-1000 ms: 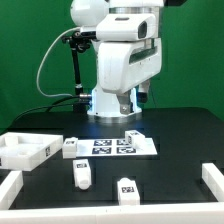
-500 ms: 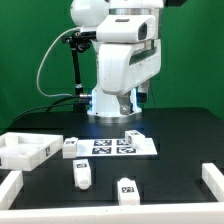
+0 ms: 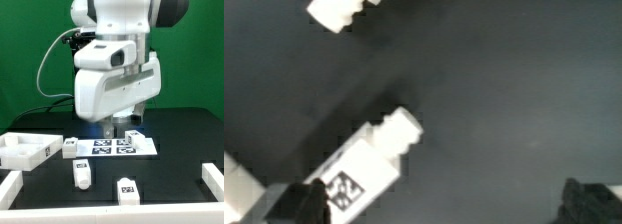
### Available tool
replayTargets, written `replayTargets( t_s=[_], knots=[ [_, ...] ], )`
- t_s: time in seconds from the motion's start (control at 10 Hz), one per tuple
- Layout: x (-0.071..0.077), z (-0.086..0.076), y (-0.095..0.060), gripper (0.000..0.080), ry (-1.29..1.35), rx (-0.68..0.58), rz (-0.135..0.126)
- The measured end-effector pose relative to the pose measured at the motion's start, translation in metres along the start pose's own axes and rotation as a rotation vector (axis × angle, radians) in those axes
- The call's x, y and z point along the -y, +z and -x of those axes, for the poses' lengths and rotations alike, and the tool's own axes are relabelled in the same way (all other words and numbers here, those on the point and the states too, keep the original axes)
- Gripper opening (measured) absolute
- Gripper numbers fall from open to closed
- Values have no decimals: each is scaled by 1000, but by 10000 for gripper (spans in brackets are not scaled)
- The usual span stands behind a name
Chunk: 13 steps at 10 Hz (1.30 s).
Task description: Assemble one leg
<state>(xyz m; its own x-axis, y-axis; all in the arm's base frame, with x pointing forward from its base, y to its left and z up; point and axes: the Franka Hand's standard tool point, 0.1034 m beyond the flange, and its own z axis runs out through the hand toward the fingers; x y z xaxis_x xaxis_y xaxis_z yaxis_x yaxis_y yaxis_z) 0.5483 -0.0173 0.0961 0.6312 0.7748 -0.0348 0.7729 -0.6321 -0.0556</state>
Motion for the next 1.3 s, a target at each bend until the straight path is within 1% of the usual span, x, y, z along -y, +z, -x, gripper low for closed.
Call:
replayTargets(
  t_s=[0.1, 0.3, 0.5, 0.6, 0.7, 0.8, 0.9, 1.0, 1.1, 1.2, 1.3],
  knots=[
    [-12, 4, 9, 650, -23, -15, -10],
    [-12, 3, 7, 650, -4, -15, -7],
    [-12, 3, 9, 650, -3, -14, -9],
    [-12, 1, 11, 650, 28, -19, -9],
    [-17, -8, 23, 650, 133, -21, -13],
    [-26, -21, 35, 650, 195, -8, -33],
    [-34, -28, 48, 650, 209, -21, -35],
    [-37, -27, 64, 650, 196, -35, -28],
    [-39, -22, 75, 650, 190, -42, -35],
    [-41, -21, 83, 650, 183, -42, -36],
    [-44, -26, 86, 650, 180, -46, -36]
  ],
)
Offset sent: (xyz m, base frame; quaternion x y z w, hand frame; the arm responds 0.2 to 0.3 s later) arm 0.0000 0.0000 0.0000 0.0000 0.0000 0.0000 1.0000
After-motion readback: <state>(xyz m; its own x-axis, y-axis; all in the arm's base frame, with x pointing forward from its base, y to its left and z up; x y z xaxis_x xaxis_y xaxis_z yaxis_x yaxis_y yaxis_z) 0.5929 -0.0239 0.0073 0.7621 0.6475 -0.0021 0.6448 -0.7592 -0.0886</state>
